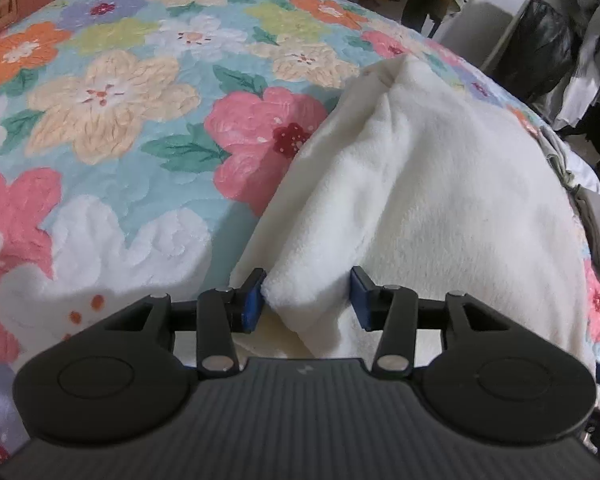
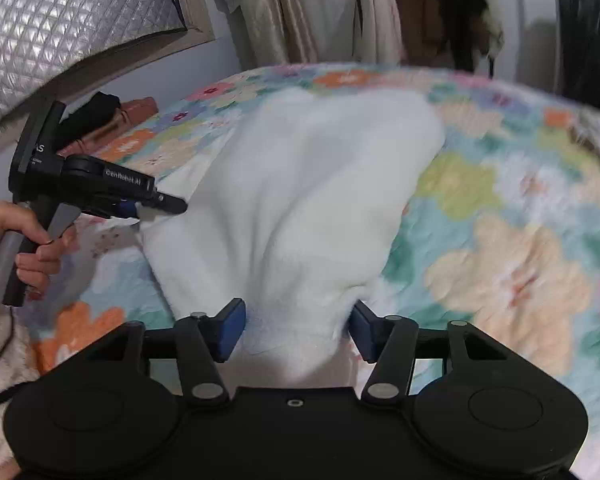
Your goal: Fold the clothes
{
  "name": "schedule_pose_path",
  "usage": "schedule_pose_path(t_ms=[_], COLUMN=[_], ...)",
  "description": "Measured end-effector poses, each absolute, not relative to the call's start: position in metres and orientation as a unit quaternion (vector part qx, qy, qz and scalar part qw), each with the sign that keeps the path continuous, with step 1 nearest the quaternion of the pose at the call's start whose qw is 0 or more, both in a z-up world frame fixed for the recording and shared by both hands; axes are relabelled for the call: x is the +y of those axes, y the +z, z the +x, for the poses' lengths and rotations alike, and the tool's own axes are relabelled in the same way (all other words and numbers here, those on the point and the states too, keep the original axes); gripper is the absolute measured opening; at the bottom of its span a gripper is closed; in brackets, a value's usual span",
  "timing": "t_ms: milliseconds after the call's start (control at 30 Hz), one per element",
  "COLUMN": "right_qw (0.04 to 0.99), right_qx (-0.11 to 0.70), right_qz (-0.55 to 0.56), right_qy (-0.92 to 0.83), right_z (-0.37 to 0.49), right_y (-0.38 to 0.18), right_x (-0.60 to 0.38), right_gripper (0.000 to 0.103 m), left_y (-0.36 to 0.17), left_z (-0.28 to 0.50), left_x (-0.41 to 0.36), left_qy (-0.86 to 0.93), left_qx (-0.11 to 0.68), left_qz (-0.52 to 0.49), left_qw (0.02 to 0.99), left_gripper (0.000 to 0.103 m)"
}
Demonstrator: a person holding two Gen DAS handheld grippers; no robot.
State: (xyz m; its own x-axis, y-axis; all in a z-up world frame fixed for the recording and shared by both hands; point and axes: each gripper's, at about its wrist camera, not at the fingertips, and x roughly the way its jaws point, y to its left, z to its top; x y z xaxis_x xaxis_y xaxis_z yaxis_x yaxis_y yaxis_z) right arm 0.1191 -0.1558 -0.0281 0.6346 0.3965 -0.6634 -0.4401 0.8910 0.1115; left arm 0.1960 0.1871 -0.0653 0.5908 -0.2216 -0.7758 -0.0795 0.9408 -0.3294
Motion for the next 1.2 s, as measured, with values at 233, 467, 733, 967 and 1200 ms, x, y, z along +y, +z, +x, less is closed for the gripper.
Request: schedule_pose_path(t_ms=[233, 467, 733, 967, 1200], right_qw=[0.931, 0.918, 0.917, 0.92, 0.926], right_qx=[0.295, 0.333, 0.353, 0.354, 0.358], right_qz=[-0.078, -0.082, -0.08, -0.05, 0.009], right_qy=[0.2, 0.199, 0.169, 0.162, 0.122], right_z=[0.15, 0.254, 0.274, 0.256, 0.167], right_y=[0.013, 0.007, -0.028, -0.015, -0.007], right_x=[-0.135, -0.065, -0.025, -0.038, -0.071], right_gripper=[0.063, 0.062, 0.066, 0.068, 0.071], left_y=[-0.078, -0.084, -0.086, -0.077, -0.061], left_z=[0.2, 0.202, 0.206, 0.198, 0.182], left_x=[0.211, 0.223, 0.227, 0.221, 0.198], left_qy=[-0.032, -0.069, -0.077, -0.075, -0.06], left_qx=[0.461, 0.46, 0.464, 0.469, 0.489], left_qz=[-0.284, -0.296, -0.303, -0.284, -0.229], left_qw=[0.84, 0.834, 0.829, 0.833, 0.839], left_gripper=[0.049, 0.05, 0.05, 0.058, 0.091])
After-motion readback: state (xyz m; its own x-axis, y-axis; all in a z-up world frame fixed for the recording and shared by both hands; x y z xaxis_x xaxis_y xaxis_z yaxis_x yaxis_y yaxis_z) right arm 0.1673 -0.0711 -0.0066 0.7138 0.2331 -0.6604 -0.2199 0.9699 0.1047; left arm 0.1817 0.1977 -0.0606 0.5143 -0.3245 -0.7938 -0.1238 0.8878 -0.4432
